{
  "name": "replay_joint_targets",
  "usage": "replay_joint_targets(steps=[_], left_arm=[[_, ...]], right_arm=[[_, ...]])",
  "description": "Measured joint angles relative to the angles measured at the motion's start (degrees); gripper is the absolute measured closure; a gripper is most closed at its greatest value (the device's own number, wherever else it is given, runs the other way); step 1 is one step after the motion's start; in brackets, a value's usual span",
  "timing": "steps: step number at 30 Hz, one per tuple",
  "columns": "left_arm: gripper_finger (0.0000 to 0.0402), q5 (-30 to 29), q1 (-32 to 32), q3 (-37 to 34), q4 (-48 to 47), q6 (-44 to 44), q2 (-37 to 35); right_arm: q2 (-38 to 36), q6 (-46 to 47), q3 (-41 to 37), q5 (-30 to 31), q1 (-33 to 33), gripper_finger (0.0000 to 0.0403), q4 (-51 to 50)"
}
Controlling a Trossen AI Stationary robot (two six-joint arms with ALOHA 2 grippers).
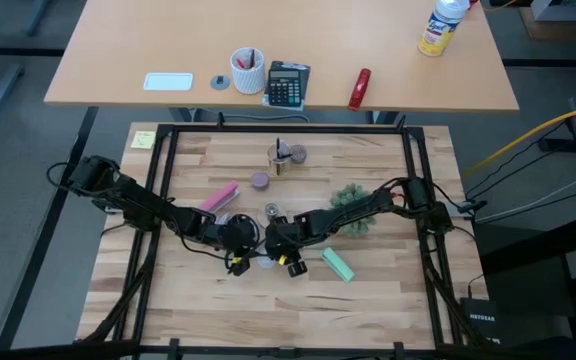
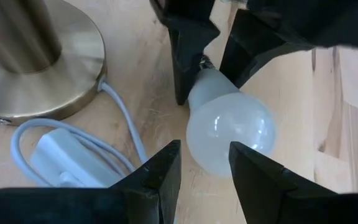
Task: Screw lightbulb
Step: Insert the lightbulb into the lamp
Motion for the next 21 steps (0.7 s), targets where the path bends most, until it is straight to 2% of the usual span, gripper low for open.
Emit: replay_joint_targets(steps=[8, 21], left_arm=[[0.0274, 0.0, 0.2, 0.0, -1.3, -0.7, -4.4], [0.0274, -0.1, 0.3, 0.1, -20.7, -0.9, -24.7]], right_arm=[[-1.0, 3.2, 0.6, 0.0, 0.0, 0.0258, 0.1], [-5.8, 10.1, 0.6, 4.6, 0.0, 0.0252, 1.5]])
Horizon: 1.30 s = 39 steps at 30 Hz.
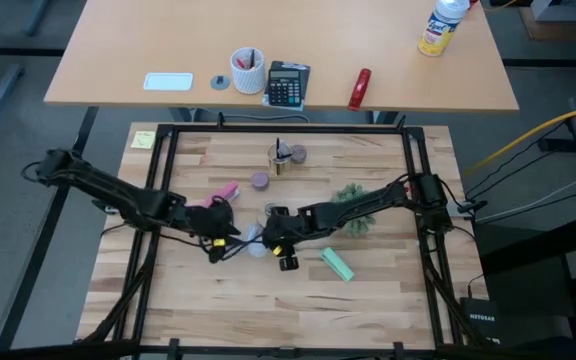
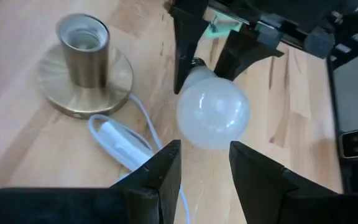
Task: Screw lightbulb
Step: Insert the lightbulb into the lamp
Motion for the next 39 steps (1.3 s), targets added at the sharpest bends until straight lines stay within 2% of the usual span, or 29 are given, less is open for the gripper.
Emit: replay_joint_targets(steps=[7, 16, 21, 26, 33, 36, 39], left_arm=[[0.0274, -1.9, 0.0, 0.0, -2.3, 0.1, -6.6], [0.0274, -2.6, 0.0, 0.0, -3.3, 0.8, -7.0], [0.0274, -2.6, -0.1, 0.0, -3.2, 1.6, -7.0], [0.0274, -2.6, -0.1, 0.0, -3.2, 1.6, -7.0], [0.0274, -4.2, -0.1, 0.0, -3.1, 2.1, -7.0], [0.0274, -7.5, -0.1, 0.0, -3.0, 3.0, -7.0], [0.0274, -12.4, -0.1, 0.0, -2.6, 4.9, -6.9]], right_arm=[[-3.6, 1.6, -0.1, 0.4, 0.0, 0.0251, 3.5], [-12.0, 1.3, -0.2, 4.3, -1.2, 0.0249, 13.8], [-13.4, 0.3, -0.5, 6.4, -3.1, 0.0249, 19.5], [-13.3, 3.3, -7.6, 6.5, -5.4, 0.0249, 33.6], [-13.2, 11.2, -23.5, 6.5, -9.1, 0.0249, 66.1], [-12.1, 16.6, -30.1, 6.5, -10.7, 0.0249, 78.0], [-9.2, 22.7, -33.9, 8.4, -11.0, 0.0249, 84.2]])
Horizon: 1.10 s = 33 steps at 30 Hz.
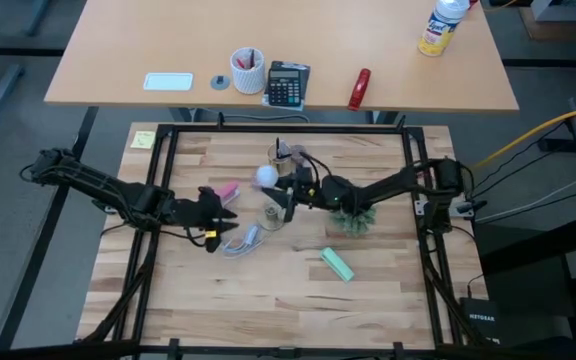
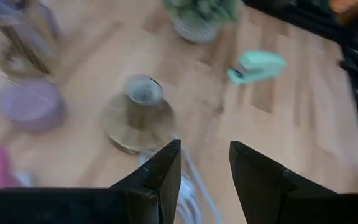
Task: Screw lightbulb
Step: Insert the lightbulb into the lamp
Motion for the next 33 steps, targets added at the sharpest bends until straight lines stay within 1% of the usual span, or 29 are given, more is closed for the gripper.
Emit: replay_joint_targets(steps=[3, 5, 10, 17, 26, 31, 33], left_arm=[[0.0274, -5.3, 0.0, 0.0, 0.0, 1.0, 0.0], [0.0274, -8.3, 0.0, 0.0, 0.3, 1.2, 0.0], [0.0274, -12.1, 0.1, 0.0, 2.9, 1.7, 0.0], [0.0274, -12.3, 1.6, 0.0, 11.1, 3.7, 1.4], [0.0274, -12.1, 3.0, 0.0, 19.9, 4.3, 11.0], [0.0274, -11.7, 3.1, 0.0, 24.0, 4.2, 16.1], [0.0274, -11.5, 3.5, 0.0, 24.6, 4.2, 17.4]], right_arm=[[3.5, 1.5, -0.4, 0.2, 0.7, 0.0249, 1.4], [5.3, 1.6, 0.4, 1.4, 1.3, 0.0249, 1.8], [8.4, 1.5, 1.2, 4.3, 3.0, 0.0249, 2.1], [10.9, 1.4, 1.2, 6.4, 4.0, 0.0249, 2.6], [12.3, 1.6, 1.0, 6.5, 3.9, 0.0249, 3.3], [12.3, 1.8, -1.7, 6.6, 3.9, 0.0249, 3.4], [12.3, 2.3, -3.1, 7.6, 3.9, 0.0249, 3.6]])
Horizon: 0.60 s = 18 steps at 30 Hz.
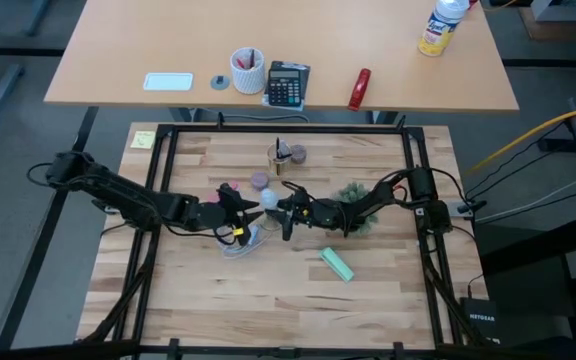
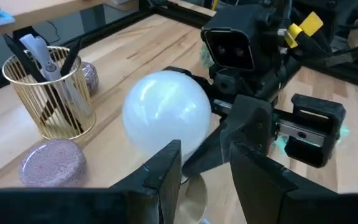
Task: Screw lightbulb
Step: Insert the lightbulb into the lamp
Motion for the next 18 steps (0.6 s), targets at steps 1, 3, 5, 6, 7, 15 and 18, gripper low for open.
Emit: replay_joint_targets(steps=[1, 3, 5, 6, 7, 15, 18], left_arm=[[0.0274, 0.0, 0.3, 0.0, 0.4, 0.0, 0.4], [0.0274, 0.0, 0.8, 0.0, 1.3, 0.0, 1.1], [0.0274, 0.0, 1.5, 0.0, 1.8, 0.4, 1.5], [0.0274, 0.0, 1.8, 0.0, 2.1, 0.8, 1.5], [0.0274, 0.0, 2.2, 0.0, 2.3, 1.3, 1.5], [0.0274, 0.0, 5.0, 0.0, 5.9, 6.0, 1.4], [0.0274, 0.0, 6.4, 0.0, 8.1, 7.6, 1.4]], right_arm=[[0.0, 0.5, -0.7, 0.6, 0.0, 0.0249, 0.5], [0.0, 0.8, -1.9, 1.5, -0.1, 0.0249, 1.8], [0.0, 0.7, -2.6, 1.5, -0.1, 0.0249, 2.9], [0.0, 0.7, -2.6, 1.4, -0.3, 0.0249, 3.8], [0.0, 0.6, -2.6, 1.3, -0.4, 0.0249, 4.4], [0.0, -1.0, -2.6, 1.3, -0.4, 0.0249, 4.7], [0.0, -1.9, -2.6, 1.3, -0.4, 0.0249, 4.5]])
